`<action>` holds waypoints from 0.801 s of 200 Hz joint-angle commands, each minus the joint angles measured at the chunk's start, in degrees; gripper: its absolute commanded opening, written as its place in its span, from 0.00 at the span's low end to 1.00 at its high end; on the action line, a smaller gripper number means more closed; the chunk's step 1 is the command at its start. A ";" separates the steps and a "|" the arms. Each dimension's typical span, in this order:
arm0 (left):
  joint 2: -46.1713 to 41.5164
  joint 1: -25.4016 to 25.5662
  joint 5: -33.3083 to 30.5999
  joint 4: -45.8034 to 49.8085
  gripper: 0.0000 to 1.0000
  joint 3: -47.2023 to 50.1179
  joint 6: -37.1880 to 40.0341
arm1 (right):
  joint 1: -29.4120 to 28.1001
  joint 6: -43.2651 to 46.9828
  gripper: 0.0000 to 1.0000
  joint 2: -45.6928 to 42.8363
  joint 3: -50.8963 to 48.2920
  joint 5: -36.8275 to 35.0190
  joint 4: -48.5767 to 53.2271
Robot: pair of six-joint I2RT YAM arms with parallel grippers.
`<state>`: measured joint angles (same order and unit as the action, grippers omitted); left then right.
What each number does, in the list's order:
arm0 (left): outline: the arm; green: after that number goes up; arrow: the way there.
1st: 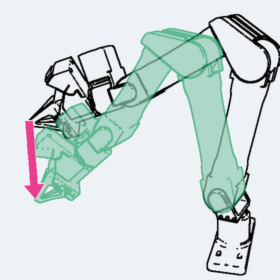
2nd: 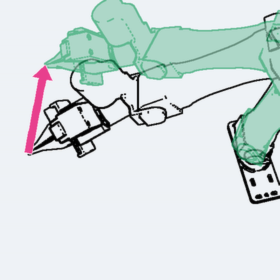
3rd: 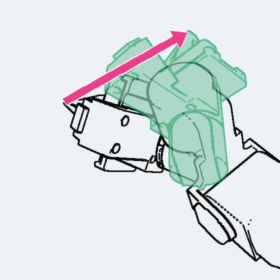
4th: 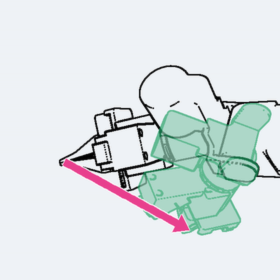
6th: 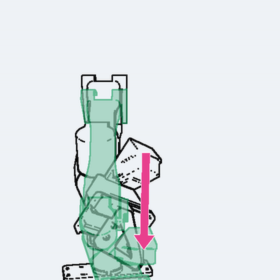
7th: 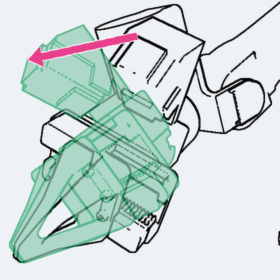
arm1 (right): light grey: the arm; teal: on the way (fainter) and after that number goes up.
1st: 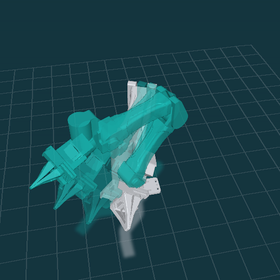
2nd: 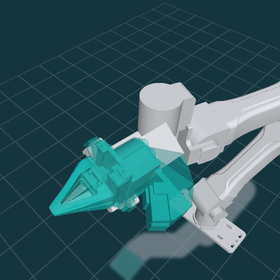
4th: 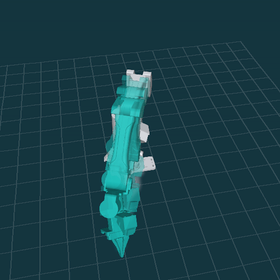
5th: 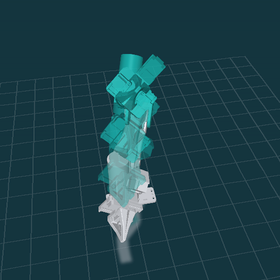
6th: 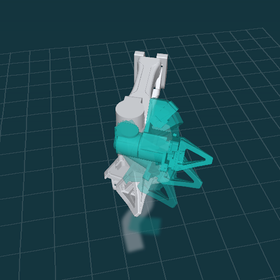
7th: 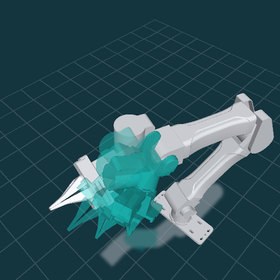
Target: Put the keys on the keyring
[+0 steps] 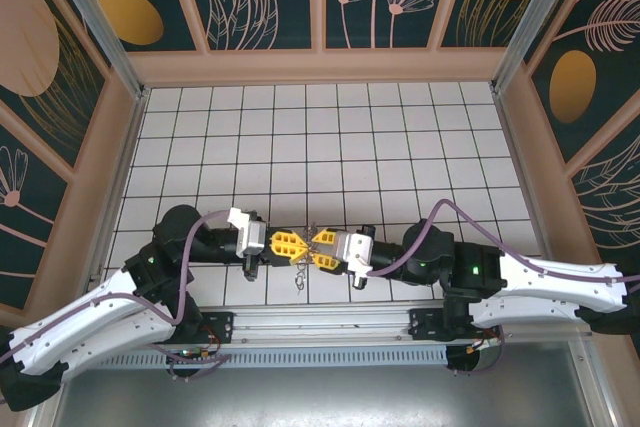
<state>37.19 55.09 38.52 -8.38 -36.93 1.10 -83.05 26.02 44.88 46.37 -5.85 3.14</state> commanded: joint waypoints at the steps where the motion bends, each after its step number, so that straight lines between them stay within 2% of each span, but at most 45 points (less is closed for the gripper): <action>1: -1.15 0.32 1.81 -5.05 0.00 0.10 -1.18 | 0.13 -1.24 0.24 -0.67 -0.94 -0.14 -2.30; 34: -1.02 0.28 2.16 -6.00 0.00 0.45 -1.38 | 0.75 -1.16 0.18 -0.86 -1.20 0.51 -3.12; 61: -1.33 0.33 2.39 -7.52 0.00 0.89 -2.11 | 1.19 -1.07 0.00 -0.67 -1.05 1.25 -2.84; 82: -1.10 0.37 0.45 -4.74 0.00 0.28 -0.97 | 1.24 -0.39 0.00 -0.59 -0.13 1.08 -1.79; 105: 1.11 0.35 -3.86 4.23 0.00 -2.65 2.45 | 1.22 0.81 0.00 0.27 1.70 0.22 0.32; 133: 4.67 0.37 -7.62 12.42 0.19 -5.54 6.15 | 1.27 2.38 0.00 4.00 5.22 -1.55 4.59; 160: 5.84 0.29 -10.15 15.74 0.22 -7.00 8.81 | 1.24 3.54 0.00 6.06 7.23 -1.12 6.03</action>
<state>41.08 55.09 32.36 2.02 -41.78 5.98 -81.30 27.33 48.82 50.30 -8.49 10.41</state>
